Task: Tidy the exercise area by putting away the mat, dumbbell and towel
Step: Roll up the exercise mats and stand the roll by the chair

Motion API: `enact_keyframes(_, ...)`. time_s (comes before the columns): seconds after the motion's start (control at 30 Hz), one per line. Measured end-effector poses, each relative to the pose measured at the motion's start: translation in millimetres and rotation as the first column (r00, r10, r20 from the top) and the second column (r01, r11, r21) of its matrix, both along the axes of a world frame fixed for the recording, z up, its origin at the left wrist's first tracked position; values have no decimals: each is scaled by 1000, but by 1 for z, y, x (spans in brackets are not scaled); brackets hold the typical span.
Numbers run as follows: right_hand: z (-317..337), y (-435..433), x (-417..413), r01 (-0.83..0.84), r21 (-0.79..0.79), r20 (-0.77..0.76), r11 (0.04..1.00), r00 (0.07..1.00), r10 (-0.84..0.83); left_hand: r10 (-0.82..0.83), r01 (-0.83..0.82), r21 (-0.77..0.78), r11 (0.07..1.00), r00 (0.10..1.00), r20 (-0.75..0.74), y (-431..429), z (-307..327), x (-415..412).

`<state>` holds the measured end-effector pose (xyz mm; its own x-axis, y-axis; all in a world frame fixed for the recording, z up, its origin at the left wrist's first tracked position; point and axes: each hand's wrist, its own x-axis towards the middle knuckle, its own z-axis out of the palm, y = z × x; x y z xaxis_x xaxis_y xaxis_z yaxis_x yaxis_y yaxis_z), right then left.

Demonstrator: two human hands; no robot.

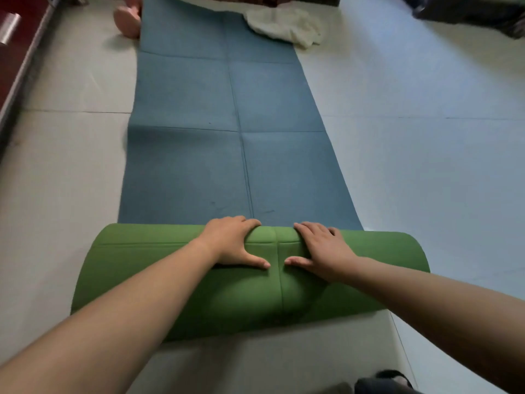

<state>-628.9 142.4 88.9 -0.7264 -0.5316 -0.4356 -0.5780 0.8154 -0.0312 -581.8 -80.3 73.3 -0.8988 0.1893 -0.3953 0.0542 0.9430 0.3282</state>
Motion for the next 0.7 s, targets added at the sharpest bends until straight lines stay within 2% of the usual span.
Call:
enact_keyframes(0.1,-4,-1,-9,-25,-35,34,999,999,27,25,-25,13,1000,1000,-13,-12,-2,2)
enact_keyframes(0.27,-7,-5,-24,-37,-83,75,996,996,44,79,-80,-96,992,997,-10,-46,-7,19)
enact_keyframes(0.47,-7,-11,-35,-54,-110,177,992,981,73,121,-120,-130,984,993,-4,-44,0,17)
enact_keyframes(0.7,-10,-15,-41,-144,-176,78,974,984,160,168,-169,-166,971,986,-17,-46,12,26)
